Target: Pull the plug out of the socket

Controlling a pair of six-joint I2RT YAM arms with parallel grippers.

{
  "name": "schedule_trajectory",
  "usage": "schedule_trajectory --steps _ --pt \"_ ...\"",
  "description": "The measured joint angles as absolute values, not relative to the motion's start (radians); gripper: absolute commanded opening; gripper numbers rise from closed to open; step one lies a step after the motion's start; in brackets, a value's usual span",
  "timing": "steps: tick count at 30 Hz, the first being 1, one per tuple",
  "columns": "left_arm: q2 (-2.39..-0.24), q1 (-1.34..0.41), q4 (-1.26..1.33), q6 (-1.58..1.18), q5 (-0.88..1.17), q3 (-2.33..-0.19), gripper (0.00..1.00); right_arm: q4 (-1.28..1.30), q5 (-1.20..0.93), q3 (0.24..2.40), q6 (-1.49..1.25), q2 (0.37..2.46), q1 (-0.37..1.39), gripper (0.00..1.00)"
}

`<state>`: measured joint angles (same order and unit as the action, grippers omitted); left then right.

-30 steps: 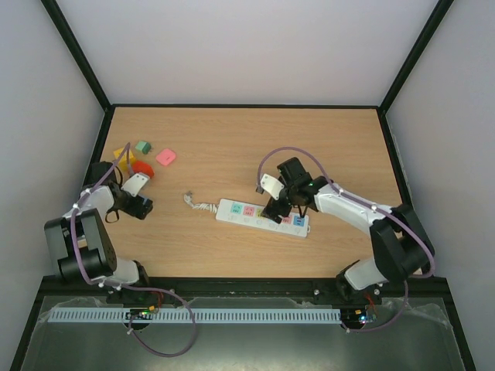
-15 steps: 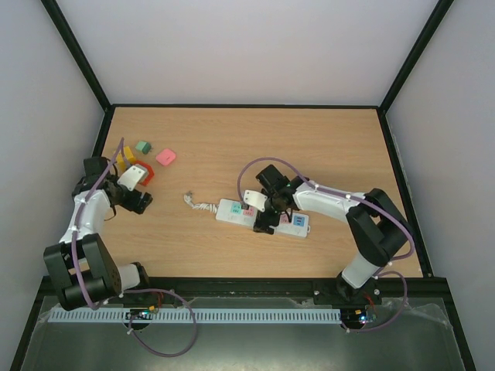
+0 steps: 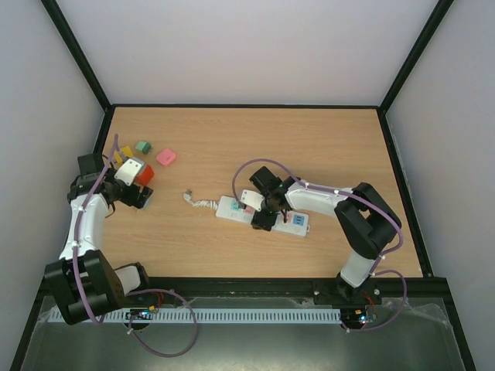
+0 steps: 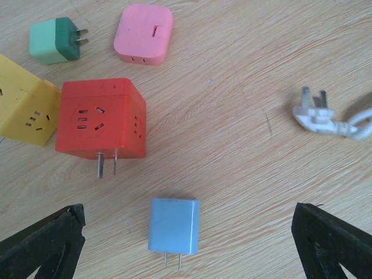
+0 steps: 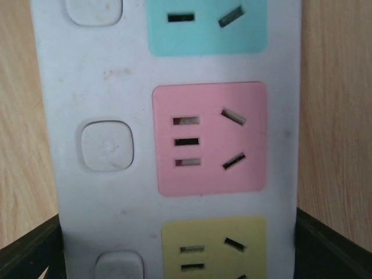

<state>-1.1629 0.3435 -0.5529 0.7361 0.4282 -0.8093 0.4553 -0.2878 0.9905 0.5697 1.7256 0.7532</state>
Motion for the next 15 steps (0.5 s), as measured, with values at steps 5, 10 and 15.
schedule_trajectory --steps 5,10,15 --pt "-1.171 0.344 -0.553 0.724 0.442 -0.809 1.0 0.434 -0.266 0.997 0.511 1.731 0.746 0.68" --pt "-1.175 0.344 -0.553 0.713 0.445 -0.809 0.99 0.414 -0.255 1.003 0.453 1.74 0.683 0.66" --pt "-1.178 0.34 -0.553 0.698 0.45 -0.809 1.0 0.399 -0.234 1.029 0.395 1.766 0.543 0.66"
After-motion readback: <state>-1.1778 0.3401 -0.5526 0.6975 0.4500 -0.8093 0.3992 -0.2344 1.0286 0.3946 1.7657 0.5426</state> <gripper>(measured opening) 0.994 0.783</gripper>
